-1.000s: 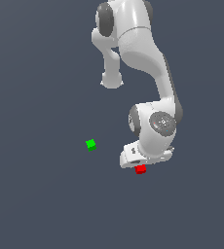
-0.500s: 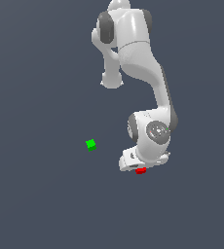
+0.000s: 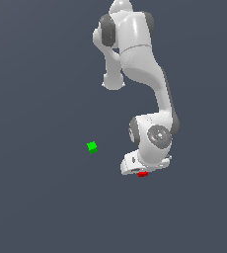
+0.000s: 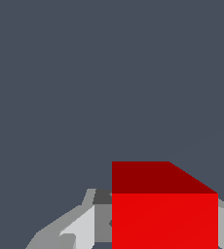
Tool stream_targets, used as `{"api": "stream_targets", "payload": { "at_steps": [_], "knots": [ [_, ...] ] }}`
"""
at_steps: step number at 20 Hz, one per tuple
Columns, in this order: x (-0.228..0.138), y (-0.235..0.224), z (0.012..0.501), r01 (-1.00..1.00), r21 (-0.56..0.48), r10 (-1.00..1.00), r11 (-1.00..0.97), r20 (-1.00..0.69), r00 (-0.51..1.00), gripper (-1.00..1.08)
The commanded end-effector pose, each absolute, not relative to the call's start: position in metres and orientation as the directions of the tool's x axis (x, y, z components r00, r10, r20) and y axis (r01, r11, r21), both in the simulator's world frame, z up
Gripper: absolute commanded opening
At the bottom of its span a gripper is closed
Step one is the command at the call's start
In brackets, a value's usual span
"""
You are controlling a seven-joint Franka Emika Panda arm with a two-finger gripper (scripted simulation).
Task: Stack the red cube on top of the green cube.
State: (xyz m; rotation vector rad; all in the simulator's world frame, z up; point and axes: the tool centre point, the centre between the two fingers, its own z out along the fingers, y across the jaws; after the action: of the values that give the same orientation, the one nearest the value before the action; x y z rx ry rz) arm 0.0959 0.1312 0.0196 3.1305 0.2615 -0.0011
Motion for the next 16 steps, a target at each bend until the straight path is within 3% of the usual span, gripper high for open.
{"api": "stream_targets", "payload": {
  "at_steps": [1, 16],
  "knots": [
    [0.096, 0.131, 0.020, 0.166, 0.000, 0.166, -0.986, 0.000, 0.986, -1.00],
    [0.095, 0.131, 0.045, 0.166, 0.000, 0.166, -0.986, -0.001, 0.986, -1.00]
  ]
}}
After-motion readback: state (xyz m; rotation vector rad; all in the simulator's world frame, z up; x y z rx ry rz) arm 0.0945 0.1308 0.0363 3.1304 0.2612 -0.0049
